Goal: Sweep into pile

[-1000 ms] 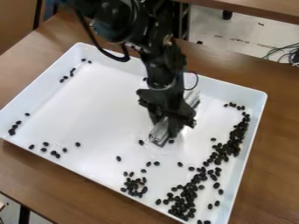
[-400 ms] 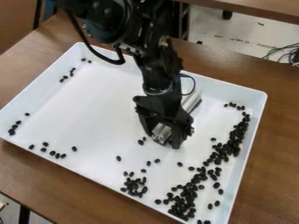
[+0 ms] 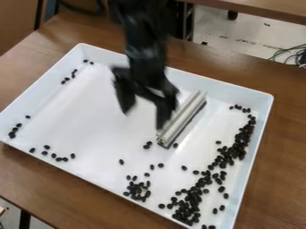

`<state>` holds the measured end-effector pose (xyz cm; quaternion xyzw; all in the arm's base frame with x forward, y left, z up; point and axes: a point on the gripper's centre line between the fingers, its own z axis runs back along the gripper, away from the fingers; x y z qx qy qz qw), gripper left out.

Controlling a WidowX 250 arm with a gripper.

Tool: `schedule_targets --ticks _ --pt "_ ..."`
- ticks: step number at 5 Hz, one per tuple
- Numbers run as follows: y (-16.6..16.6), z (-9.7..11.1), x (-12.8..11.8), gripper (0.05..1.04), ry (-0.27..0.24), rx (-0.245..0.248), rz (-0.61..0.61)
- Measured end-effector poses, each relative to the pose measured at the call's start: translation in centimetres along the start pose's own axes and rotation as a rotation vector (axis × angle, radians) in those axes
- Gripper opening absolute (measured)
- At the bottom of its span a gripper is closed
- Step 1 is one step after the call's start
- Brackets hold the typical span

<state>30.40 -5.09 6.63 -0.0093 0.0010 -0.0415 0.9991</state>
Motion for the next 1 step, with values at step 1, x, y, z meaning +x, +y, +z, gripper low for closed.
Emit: schedule_targets --ticks 1 --pt "5.12 2.55 -2.07 0.999 0.029 0.036 0.192"
